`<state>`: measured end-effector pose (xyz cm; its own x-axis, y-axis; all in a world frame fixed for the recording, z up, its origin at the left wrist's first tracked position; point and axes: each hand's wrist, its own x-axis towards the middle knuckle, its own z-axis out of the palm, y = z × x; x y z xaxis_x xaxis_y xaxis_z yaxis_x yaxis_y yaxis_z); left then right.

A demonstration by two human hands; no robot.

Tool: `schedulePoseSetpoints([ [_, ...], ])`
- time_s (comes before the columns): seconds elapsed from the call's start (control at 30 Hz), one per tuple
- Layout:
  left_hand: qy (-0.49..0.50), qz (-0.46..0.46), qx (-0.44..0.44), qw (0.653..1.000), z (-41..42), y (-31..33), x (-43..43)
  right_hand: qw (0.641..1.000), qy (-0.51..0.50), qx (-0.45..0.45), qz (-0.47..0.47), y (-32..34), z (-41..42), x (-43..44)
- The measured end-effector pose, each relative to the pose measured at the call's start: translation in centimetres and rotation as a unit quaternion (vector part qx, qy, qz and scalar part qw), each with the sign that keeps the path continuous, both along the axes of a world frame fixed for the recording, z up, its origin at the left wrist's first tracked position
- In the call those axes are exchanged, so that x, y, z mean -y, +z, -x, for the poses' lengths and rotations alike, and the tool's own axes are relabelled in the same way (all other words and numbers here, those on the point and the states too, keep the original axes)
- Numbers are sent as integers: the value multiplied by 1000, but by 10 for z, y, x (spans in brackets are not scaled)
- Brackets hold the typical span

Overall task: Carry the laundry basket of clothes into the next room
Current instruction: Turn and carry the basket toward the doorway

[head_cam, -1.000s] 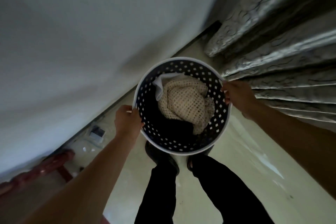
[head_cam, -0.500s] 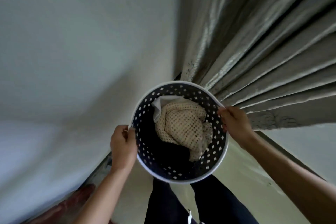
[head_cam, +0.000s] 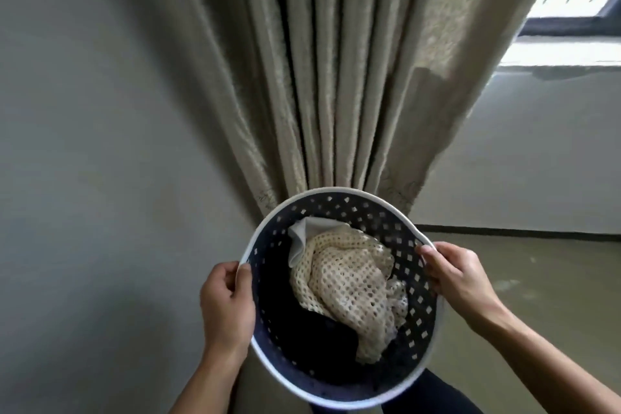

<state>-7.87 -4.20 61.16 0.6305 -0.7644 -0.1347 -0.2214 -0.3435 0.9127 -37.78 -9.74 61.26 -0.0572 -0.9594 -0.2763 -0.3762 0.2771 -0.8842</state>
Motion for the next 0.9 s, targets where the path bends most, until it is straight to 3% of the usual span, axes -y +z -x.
schedulePoseSetpoints([
  [0.2,-127,24,-38,991,91,22,50,986,-153,60,16,13,96,-43],
  [0.4,-260,10,-72,963,223,26,105,947,-300,109,34,18,204,-66],
  [0.9,-536,-11,-52,842,544,33,212,815,-567,102,64,24,425,-85],
])
